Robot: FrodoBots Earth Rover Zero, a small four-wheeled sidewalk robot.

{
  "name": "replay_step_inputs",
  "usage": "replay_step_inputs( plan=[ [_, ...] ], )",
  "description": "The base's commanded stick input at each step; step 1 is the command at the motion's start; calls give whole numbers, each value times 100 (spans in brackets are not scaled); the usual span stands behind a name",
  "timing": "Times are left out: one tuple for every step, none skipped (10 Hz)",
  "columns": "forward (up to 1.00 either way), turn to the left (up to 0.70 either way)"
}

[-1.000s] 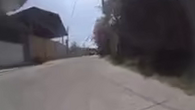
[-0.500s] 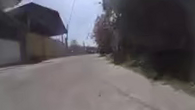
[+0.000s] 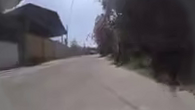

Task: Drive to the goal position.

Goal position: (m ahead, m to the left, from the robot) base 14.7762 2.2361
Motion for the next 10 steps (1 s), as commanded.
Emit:
replay_step_inputs(
  plan=[
    [70, 0],
    [70, 0],
    [70, 0],
    [70, 0],
    [70, 0],
    [70, 0],
    [70, 0],
    [70, 0],
    [70, 0],
    [70, 0]
  ],
)
